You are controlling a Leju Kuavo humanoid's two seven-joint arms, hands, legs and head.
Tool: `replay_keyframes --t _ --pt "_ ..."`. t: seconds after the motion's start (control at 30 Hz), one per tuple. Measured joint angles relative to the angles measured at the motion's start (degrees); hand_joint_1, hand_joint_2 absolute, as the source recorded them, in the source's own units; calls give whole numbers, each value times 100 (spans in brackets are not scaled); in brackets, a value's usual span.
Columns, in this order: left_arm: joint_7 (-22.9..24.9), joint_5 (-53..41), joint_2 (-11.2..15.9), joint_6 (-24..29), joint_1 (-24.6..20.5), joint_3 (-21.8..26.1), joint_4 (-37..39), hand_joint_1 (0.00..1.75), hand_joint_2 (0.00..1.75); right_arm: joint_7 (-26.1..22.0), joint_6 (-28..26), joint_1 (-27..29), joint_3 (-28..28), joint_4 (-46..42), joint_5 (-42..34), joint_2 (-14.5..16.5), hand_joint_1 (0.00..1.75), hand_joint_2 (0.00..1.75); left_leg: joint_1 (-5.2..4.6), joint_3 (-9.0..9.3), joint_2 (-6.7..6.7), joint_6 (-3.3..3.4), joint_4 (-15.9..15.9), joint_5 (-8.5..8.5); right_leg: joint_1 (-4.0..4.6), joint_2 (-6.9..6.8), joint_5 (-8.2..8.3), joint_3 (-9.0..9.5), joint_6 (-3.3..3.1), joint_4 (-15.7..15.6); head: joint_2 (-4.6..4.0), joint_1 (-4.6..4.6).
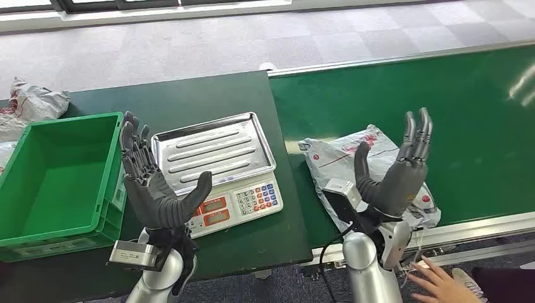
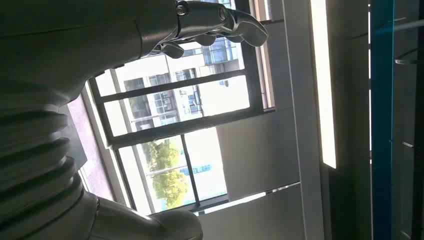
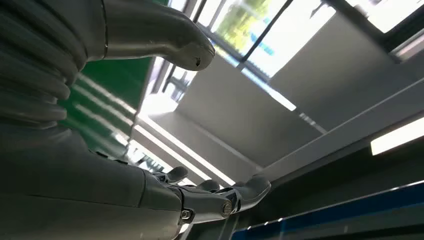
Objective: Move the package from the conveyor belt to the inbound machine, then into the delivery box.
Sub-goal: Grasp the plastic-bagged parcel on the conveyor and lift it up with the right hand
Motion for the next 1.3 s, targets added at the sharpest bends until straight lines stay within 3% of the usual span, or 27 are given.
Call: replay_keyframes --t 0.2,0.43,0.77,0.97,1.03,1.17,1.3 --pt "0 -45 -30 0 -11 0 16 0 175 202 -1 -180 -906 69 437 55 0 175 -1 -1 -2 2 1 -2 -1 1 0 -2 1 0 0 -2" --pt "0 -42 -45 22 -60 0 45 0 175 435 -1 -344 -1434 138 723 93 0 175 -1 -1 -1 2 0 -2 0 2 -1 -2 1 0 0 -2" --pt "1 -42 -43 140 -77 0 -47 0 175 112 0 -838 -2515 902 692 107 0 175 -2 -5 -1 5 4 0 -2 1 2 -1 3 1 0 -1" --pt "1 -211 -46 20 4 55 -203 0 175 191 4 -1056 -2773 1336 858 123 0 175 -2 -20 -2 6 2 0 -1 0 1 -2 3 1 0 -2" --pt "1 -279 -50 -52 45 114 -258 0 175 354 155 -1220 -2795 1737 956 122 0 175 0 -43 9 5 -1 -4 0 7 0 -1 3 2 0 -1" --pt "0 -364 -57 -207 71 198 -356 0 175 885 885 -1741 -2614 3399 951 -68 0 175 -3 -22 23 12 1 1 -2 19 3 -4 9 0 0 -1" --pt "1 -378 -60 -276 111 275 -393 0 175 1108 1183 -2012 -2412 4415 1071 -193 0 175 -3 -28 -20 17 5 30 -1 -19 14 -16 17 3 0 -2"
